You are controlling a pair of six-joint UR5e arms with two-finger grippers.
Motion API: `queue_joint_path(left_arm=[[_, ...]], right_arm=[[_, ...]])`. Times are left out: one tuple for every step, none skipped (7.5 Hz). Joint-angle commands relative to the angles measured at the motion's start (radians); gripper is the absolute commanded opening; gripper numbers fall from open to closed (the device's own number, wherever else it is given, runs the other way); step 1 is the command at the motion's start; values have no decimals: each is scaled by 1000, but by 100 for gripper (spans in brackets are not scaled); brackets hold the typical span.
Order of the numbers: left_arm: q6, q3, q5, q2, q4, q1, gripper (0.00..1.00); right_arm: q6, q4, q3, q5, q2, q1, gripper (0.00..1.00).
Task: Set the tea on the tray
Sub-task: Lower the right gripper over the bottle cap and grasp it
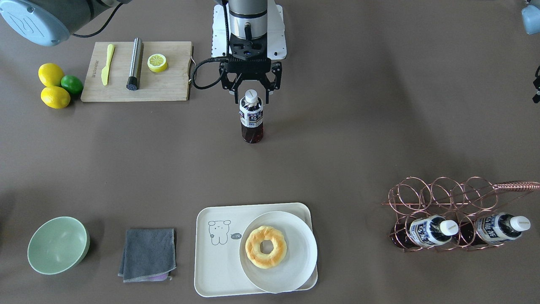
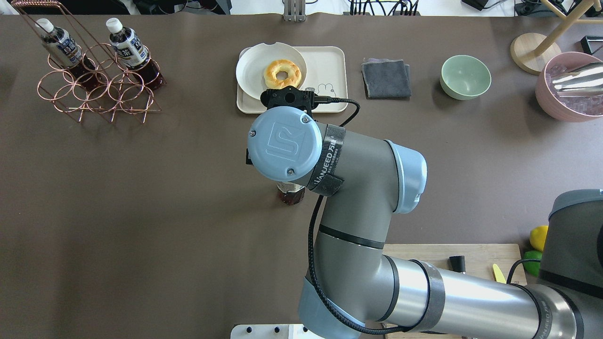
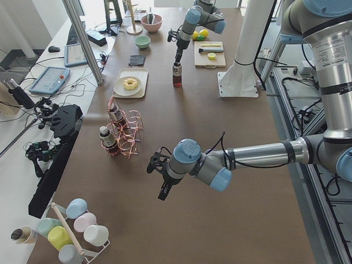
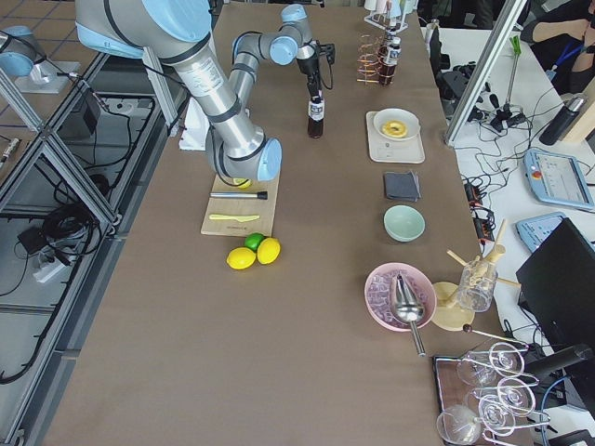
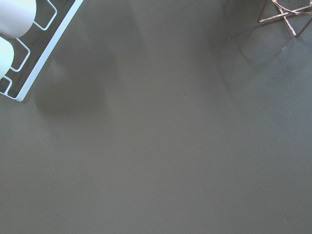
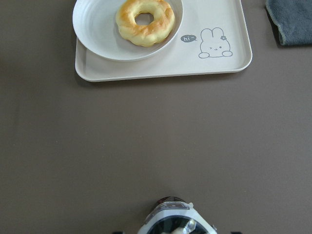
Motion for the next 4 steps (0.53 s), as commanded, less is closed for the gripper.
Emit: queue_joint_path(left_arm=[[0, -2, 0, 0, -2, 1, 100], [0, -2, 0, 0, -2, 1, 100], [0, -2, 0, 0, -2, 1, 100], [0, -2, 0, 0, -2, 1, 100]], right_arm=[[0, -3, 3, -4, 3, 3, 76], [-2, -3, 3, -5, 3, 5, 76], [-3, -3, 3, -11, 1, 5, 76], [-3, -3, 3, -14, 0, 5, 73]])
